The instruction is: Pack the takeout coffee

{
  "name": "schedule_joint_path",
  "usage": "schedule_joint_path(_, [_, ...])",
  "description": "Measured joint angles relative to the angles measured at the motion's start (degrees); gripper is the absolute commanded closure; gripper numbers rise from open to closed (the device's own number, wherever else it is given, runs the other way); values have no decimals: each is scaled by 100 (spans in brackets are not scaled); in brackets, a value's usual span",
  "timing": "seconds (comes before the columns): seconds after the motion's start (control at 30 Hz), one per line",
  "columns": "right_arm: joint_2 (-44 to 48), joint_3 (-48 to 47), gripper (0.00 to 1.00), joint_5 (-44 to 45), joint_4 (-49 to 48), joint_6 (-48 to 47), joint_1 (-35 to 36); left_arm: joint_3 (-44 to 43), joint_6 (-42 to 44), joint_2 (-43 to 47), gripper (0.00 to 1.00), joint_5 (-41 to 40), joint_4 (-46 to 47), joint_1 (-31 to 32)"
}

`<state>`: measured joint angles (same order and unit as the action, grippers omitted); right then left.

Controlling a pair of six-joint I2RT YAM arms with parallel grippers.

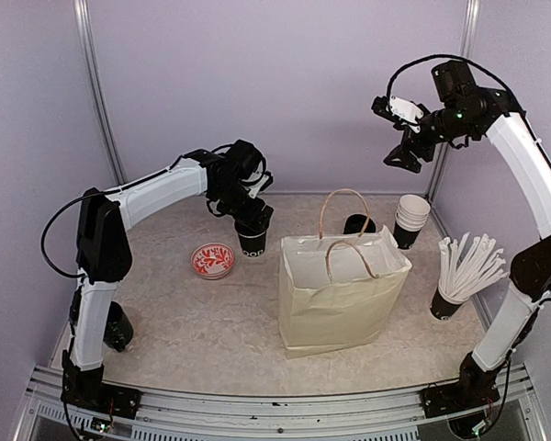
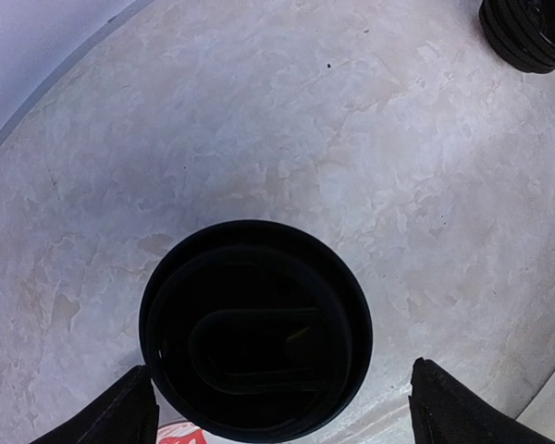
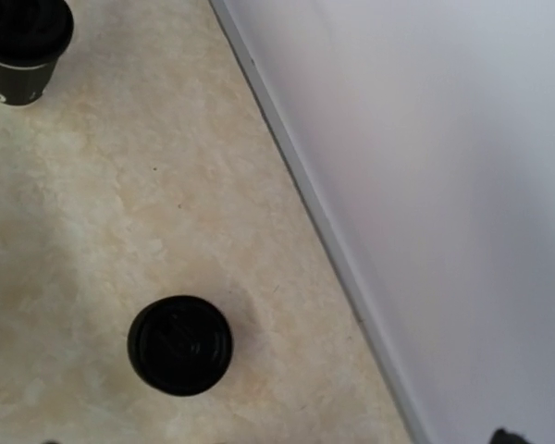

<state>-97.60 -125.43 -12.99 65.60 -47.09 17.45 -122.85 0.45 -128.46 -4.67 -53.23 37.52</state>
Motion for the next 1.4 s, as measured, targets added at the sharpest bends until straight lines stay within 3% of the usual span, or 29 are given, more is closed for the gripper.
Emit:
schedule_joint_path(0.3, [83,1049,1,-264,-356,31,-85,-44,4,-103,22,-57,63,-22])
schedule_joint_path(0.77, [293,1373,1,-409,-682,52,-87,-61,-20,-129,7,-293,275,-26])
schedule_joint_path(1.4, [295,1624,1,-435,-863,50,-87,-118,-140,-254,16,-96,234,-107])
